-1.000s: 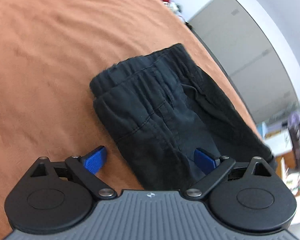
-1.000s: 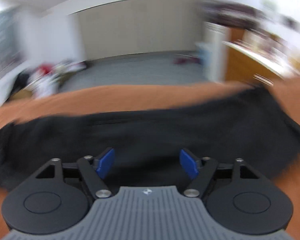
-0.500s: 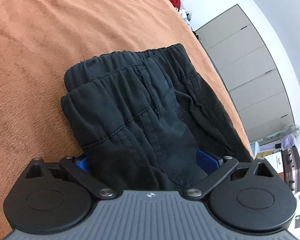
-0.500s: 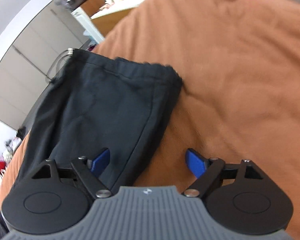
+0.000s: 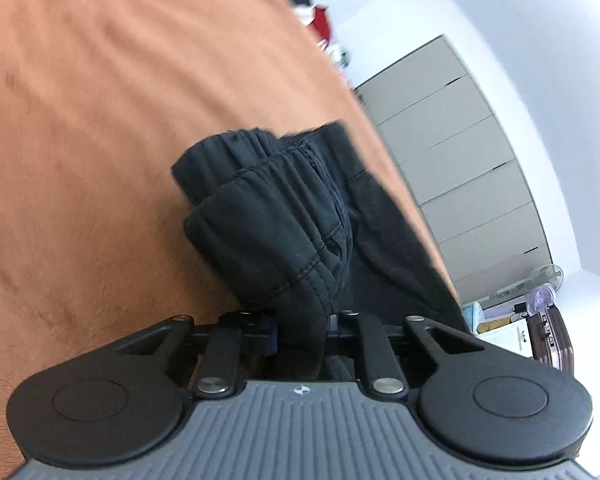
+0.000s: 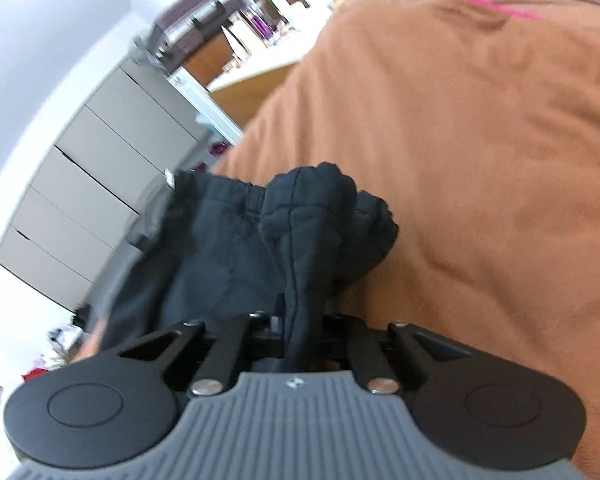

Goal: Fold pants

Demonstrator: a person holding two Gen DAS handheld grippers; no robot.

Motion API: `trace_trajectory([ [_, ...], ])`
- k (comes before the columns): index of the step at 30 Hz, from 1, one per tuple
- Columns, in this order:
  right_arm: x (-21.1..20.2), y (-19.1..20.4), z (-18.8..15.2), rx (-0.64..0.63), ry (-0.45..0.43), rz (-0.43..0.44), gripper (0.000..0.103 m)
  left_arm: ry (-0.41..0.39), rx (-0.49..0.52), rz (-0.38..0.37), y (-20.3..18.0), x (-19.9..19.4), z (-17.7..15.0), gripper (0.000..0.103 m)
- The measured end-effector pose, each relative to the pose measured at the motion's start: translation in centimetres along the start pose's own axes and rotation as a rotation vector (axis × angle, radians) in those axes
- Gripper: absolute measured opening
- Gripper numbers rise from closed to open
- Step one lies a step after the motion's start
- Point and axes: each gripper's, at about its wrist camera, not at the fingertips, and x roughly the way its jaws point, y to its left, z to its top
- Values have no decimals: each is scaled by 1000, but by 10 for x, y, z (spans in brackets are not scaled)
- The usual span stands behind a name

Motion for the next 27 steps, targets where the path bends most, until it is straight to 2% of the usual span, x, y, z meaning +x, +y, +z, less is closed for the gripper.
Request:
trace_trajectory([
  [5, -31, 8, 12, -16, -6, 33, 1, -39, -36, -51, -3, -30, 0, 15],
  [9, -58, 10, 13, -3, -17, 75, 1, -48, -1, -44, -1, -46, 3, 15],
  [12, -80, 5, 12, -1, -5, 92, 2, -52, -49, -52, 11, -65, 6, 15],
  [20, -148, -20, 5, -2, 0, 141, 2, -41, -58, -44, 40, -107, 1, 15],
  [24, -179, -46, -8, 0, 17, 129, 2, -10, -92, -31, 67, -126, -7, 14],
  [27, -189, -66, -20, -15, 34, 106, 2, 8, -49, 4, 79, -132, -15, 15],
])
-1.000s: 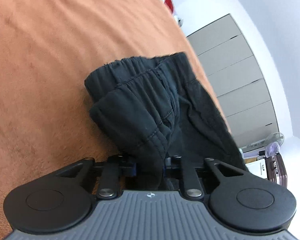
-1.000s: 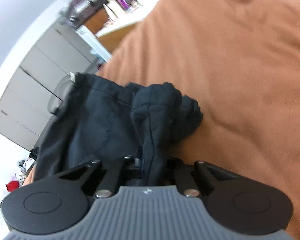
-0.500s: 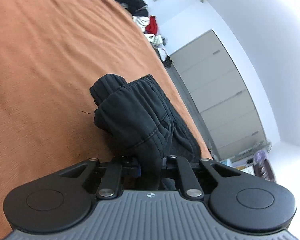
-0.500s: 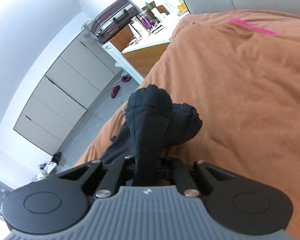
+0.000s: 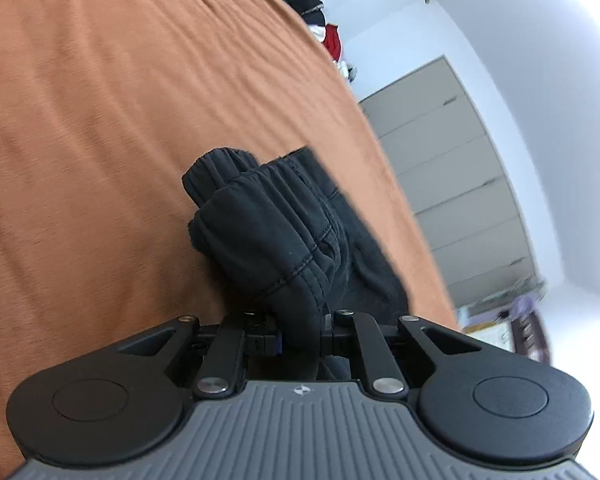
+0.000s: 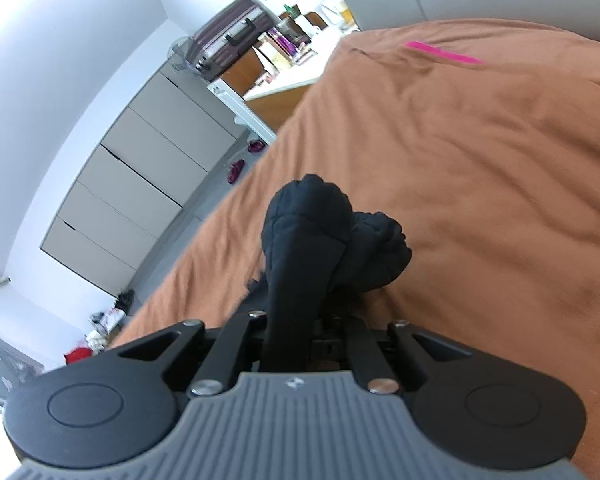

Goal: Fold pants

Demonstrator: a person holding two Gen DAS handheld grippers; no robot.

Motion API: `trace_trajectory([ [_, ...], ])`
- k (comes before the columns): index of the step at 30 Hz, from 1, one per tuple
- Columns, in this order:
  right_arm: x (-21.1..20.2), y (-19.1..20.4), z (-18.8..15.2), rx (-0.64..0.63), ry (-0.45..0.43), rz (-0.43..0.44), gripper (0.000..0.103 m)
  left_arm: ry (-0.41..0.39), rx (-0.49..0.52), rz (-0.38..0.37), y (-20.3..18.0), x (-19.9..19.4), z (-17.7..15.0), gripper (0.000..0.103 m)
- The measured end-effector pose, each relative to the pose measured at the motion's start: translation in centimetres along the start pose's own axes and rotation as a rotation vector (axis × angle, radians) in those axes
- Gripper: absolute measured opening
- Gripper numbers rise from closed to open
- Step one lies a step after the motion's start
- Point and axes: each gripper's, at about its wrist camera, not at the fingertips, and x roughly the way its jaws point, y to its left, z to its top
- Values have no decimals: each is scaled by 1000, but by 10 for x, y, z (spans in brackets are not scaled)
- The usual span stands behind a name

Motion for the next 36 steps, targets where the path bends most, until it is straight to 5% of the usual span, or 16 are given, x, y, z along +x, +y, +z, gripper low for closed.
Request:
trace_trajectory([
  [7, 26, -35, -32, -73, 35, -115, 2, 58, 58, 171, -1, 24, -6, 19],
  [11, 53, -42, -49, -144, 62, -190, 2, 88, 139, 270, -11, 48, -10, 31],
  [15, 63, -35, -62, -291, 31, -236, 3, 84, 150, 278, -17, 56, -13, 40],
  [17, 60, -26, -65, -389, 6, -257, 18, 96, 145, 282, -20, 47, -13, 59],
  [19, 51, -19, -64, -476, -17, -275, 54, 52, 185, 311, -33, 31, -13, 85],
  [20, 44, -15, -62, -516, -35, -288, 60, -5, 234, 332, -40, 18, -14, 95],
  [25, -9, 3, -35, -580, -177, -330, 62, -180, 487, 314, -84, -34, -13, 96],
  [28, -36, 26, -22, -673, -187, -276, 73, -130, 542, 246, -103, -42, -4, 100],
  [31, -59, 52, -23, -684, -187, -202, 76, -28, 441, 166, -104, -34, -2, 100],
  [36, -77, 111, -68, -702, -109, -28, 75, 46, 307, 177, -73, -26, -9, 100],
])
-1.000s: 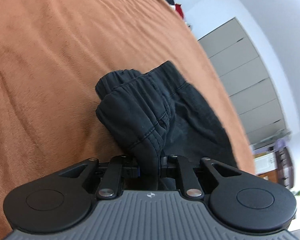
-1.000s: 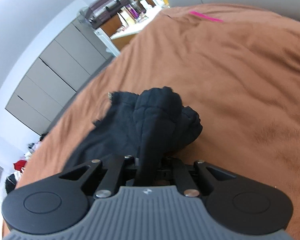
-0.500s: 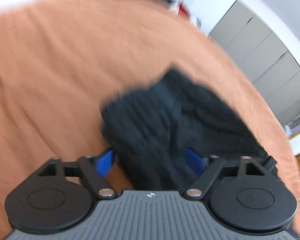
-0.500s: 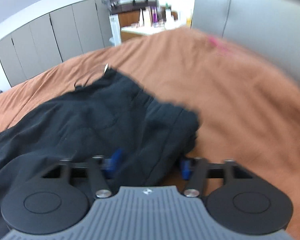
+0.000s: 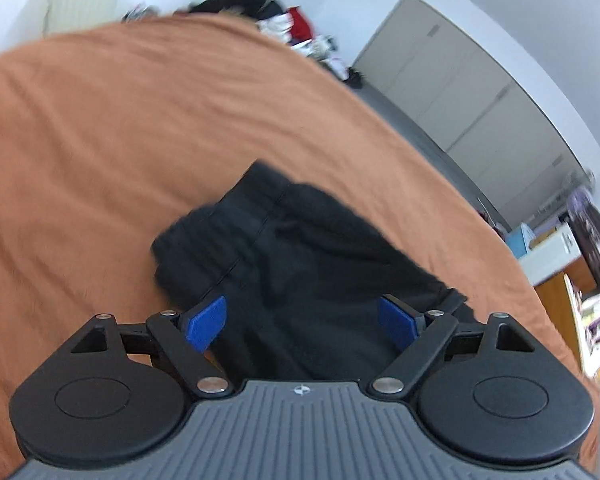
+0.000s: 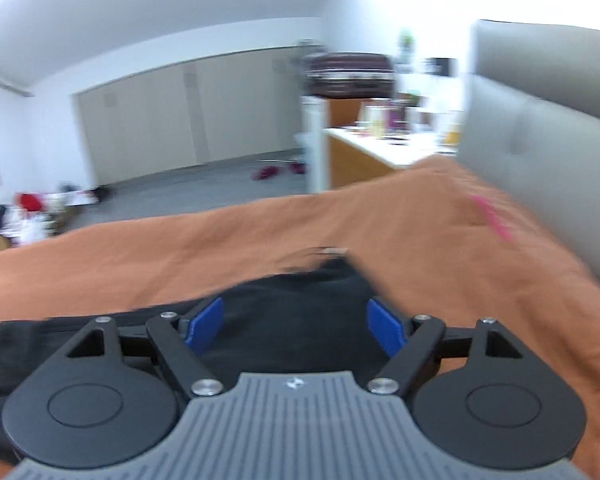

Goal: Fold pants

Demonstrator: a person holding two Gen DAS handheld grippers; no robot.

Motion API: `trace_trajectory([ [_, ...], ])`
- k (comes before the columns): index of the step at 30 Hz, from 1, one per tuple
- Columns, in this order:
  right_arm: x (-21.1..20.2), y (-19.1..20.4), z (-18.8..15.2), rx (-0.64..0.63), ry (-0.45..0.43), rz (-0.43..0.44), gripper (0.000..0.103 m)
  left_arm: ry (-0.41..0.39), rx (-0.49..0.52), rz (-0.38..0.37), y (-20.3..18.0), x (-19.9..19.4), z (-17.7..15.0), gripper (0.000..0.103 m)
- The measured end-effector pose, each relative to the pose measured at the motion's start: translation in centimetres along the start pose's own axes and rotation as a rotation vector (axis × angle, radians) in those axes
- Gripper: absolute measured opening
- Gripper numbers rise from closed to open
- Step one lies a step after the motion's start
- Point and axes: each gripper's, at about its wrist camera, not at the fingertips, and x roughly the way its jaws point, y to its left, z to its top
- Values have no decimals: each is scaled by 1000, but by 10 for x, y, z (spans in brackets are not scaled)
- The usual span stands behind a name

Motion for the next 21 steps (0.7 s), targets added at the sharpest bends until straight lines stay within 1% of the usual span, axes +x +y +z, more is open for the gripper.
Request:
trace_trajectory([
  [2, 0, 48, -4, -45, 14, 89, 56, 15, -84, 28, 21, 5, -3, 100],
  [3, 4, 73, -7, -66, 27, 129, 39, 31, -146, 47, 35, 12, -6, 100],
  [4, 11, 100, -10, -85, 51, 182, 34, 53, -193, 56, 42, 18, -7, 100],
  [5, 19, 131, -15, -102, 83, 249, 34, 74, -238, 52, 50, 23, -8, 100],
  [7, 31, 185, -26, -112, 113, 351, 34, 110, -301, 24, 62, 31, -12, 100],
  [9, 43, 241, -37, -138, 152, 427, 34, 103, -339, 38, 69, 39, -15, 100],
  [10, 47, 266, -42, -150, 165, 463, 37, 92, -369, 47, 74, 43, -17, 100],
  [11, 52, 291, -46, -164, 175, 506, 40, 84, -399, 39, 78, 47, -19, 100],
  [12, 55, 311, -50, -172, 183, 534, 45, 86, -432, 18, 83, 52, -20, 100],
  [13, 58, 328, -54, -179, 190, 558, 46, 92, -467, -12, 87, 59, -20, 100],
  [15, 68, 359, -61, -193, 221, 595, 46, 99, -513, -49, 92, 68, -19, 100],
  [18, 82, 396, -75, -237, 276, 630, 49, 75, -506, -86, 91, 76, -11, 100],
  [20, 100, 419, -84, -271, 296, 607, 49, 67, -491, -92, 90, 85, -5, 100],
  [21, 104, 428, -90, -279, 312, 604, 44, 70, -485, -95, 88, 88, -1, 100],
])
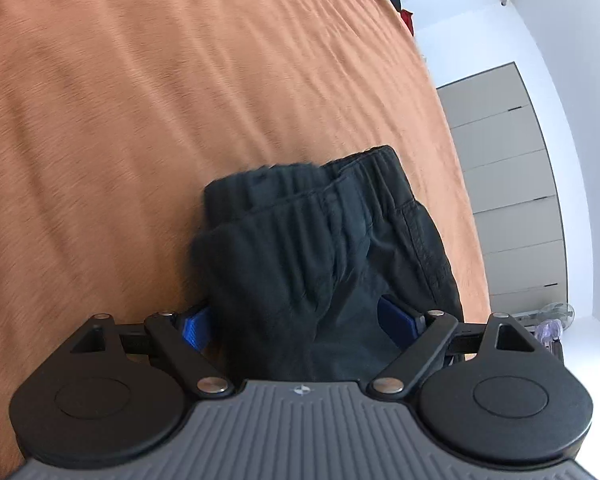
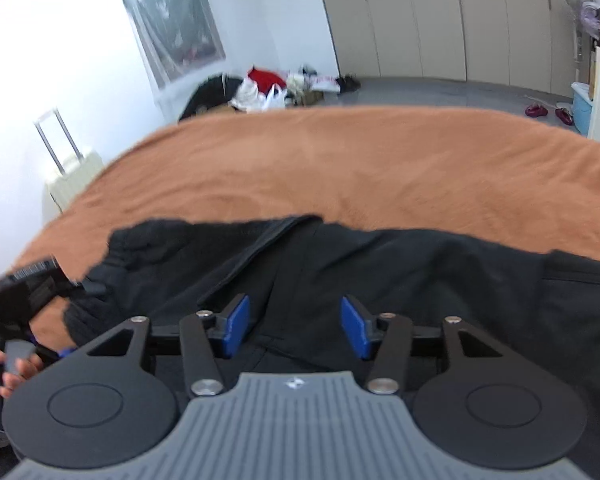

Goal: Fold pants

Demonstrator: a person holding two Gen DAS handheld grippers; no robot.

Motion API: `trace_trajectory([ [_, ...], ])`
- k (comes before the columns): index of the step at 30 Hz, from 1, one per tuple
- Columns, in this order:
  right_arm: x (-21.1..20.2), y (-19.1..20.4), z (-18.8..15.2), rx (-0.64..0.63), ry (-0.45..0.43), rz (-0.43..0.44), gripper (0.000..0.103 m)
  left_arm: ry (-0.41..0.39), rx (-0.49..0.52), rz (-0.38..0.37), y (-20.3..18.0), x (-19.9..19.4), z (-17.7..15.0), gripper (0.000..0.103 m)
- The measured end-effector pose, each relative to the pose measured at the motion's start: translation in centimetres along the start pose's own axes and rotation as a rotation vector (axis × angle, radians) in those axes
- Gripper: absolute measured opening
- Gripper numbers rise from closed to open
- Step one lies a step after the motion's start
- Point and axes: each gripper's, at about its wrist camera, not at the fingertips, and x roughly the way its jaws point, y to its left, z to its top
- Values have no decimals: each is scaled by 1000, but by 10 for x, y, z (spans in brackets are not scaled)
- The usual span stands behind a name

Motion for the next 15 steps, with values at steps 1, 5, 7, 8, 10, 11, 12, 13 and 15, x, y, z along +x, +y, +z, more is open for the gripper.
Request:
trace_trajectory([
  [1, 11, 5, -1, 0, 20, 3, 35, 13, 4, -3, -2, 3, 5, 100],
  [5, 35, 13, -5, 1, 104, 34, 31, 288, 94, -48, -7, 21, 44, 102],
  [7, 35, 11, -6, -29, 115, 48, 31, 515, 201, -109, -4, 33, 72, 101],
  [8, 33, 10, -7, -50, 112, 53, 32, 611, 171, -138, 4, 39, 88, 101],
  [10, 31, 10, -12, -71, 118, 49, 32, 707, 161, -165, 11, 46, 113, 101],
  [11, 30, 7, -13, -72, 125, 47, 32, 711, 196, -158, 10, 47, 124, 101],
  [12, 29, 4, -14, -67, 127, 44, 32, 696, 246, -139, 6, 47, 134, 101],
  [13, 29, 1, -14, -61, 130, 41, 32, 681, 286, -132, 0, 48, 140, 101],
  [15, 30, -3, -14, -49, 139, 43, 32, 699, 348, -163, -12, 59, 145, 101],
])
